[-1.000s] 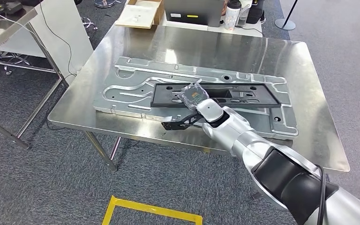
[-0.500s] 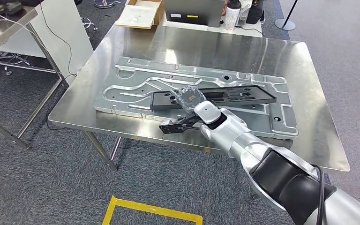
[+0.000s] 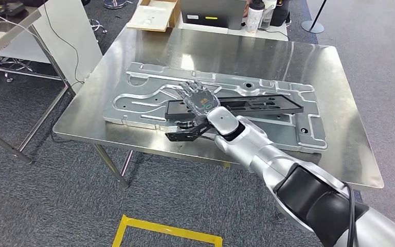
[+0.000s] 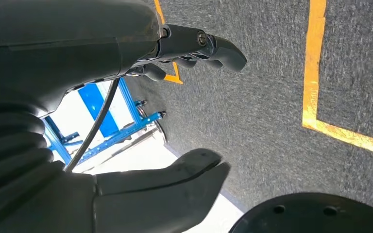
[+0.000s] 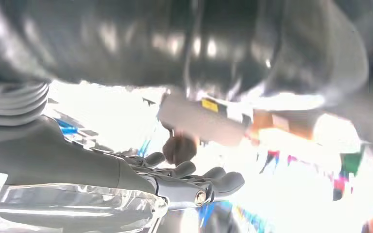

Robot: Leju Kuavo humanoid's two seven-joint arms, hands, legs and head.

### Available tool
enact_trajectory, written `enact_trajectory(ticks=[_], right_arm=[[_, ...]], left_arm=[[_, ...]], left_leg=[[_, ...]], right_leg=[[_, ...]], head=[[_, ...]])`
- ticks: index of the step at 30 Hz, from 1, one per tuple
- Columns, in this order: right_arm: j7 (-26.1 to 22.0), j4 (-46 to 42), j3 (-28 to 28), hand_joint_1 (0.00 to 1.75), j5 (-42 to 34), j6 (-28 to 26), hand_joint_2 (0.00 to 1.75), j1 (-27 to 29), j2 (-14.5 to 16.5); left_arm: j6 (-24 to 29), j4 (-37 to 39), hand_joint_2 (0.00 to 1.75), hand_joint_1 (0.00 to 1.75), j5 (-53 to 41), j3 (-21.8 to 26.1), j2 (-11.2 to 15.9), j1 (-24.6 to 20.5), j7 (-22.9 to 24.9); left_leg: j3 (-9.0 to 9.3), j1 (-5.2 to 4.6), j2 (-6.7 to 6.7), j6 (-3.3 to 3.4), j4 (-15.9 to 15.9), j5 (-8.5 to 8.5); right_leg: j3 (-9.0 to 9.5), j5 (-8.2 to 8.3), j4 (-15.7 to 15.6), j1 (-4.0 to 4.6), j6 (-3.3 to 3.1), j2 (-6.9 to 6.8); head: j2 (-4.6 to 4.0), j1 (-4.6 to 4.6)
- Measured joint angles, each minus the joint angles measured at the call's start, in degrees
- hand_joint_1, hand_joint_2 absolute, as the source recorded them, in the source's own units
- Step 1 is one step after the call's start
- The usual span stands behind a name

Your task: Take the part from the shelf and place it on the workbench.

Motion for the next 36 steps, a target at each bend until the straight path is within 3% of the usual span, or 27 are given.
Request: enact_trajectory(ticks=[6,14,25,29,33,34,36], right_arm=[[-0.9,-9.3,0.0,0.0,-0.9,-5.6,0.0,1.1,0.0],[-4.4,-17.9,0.0,0.0,-3.3,-7.0,0.0,1.6,-0.1],[-5.8,-20.7,0.0,0.0,-4.0,-7.7,0.0,2.4,-0.5],[-6.0,-20.6,0.0,0.0,-4.3,-7.6,0.0,2.4,-0.6],[-6.4,-20.0,0.0,0.0,-4.2,-8.1,1.75,2.3,-0.7],[-6.5,-19.7,0.0,0.0,-4.2,-8.4,1.75,2.2,-0.7],[-6.6,-18.9,0.0,0.0,-4.1,-8.9,1.75,2.2,-0.7]], left_arm=[[1.0,0.0,0.0,0.0,-0.2,-0.2,-0.1,0.2,-0.4],[1.7,0.0,0.0,0.0,-1.4,-0.6,-0.1,0.2,-1.1],[1.7,0.0,0.0,0.0,-1.5,-1.0,-0.1,0.1,-1.2],[1.7,0.0,0.0,0.0,-1.6,-1.1,-0.1,0.0,-1.1],[1.7,0.0,0.0,0.0,-1.8,-1.1,0.0,-0.3,-0.9],[1.8,0.0,0.0,0.0,-1.9,-1.1,0.0,-0.4,-0.8],[2.0,0.0,0.0,0.0,-2.2,-1.1,0.0,-0.4,-0.7]], left_leg=[[0.01,0.0,0.01,0.0,0.0,0.0],[0.02,0.0,0.01,0.0,0.0,0.01],[0.01,-0.02,0.01,0.01,0.0,0.0],[-0.14,-0.25,-0.05,0.24,0.4,-0.03],[0.22,0.12,0.07,1.11,-0.7,0.69],[0.36,0.32,0.13,1.41,-1.2,1.03],[0.3,0.45,0.12,1.71,-1.6,1.4]], right_leg=[[-0.01,0.0,0.0,0.03,0.0,0.01],[0.0,0.0,0.0,0.05,0.0,0.01],[0.02,0.03,0.0,0.01,0.03,0.01],[0.02,0.2,-0.2,-0.38,0.49,0.09],[-0.14,-0.45,0.5,-0.24,1.01,-0.5],[-0.83,-1.72,2.1,-0.14,1.11,-1.03],[-3.57,-5.68,8.6,-0.17,1.25,-2.1]], head=[[0.0,0.0],[0.0,0.0],[0.0,0.0],[0.0,-0.01],[0.0,0.02],[0.0,0.02],[0.0,0.04]])
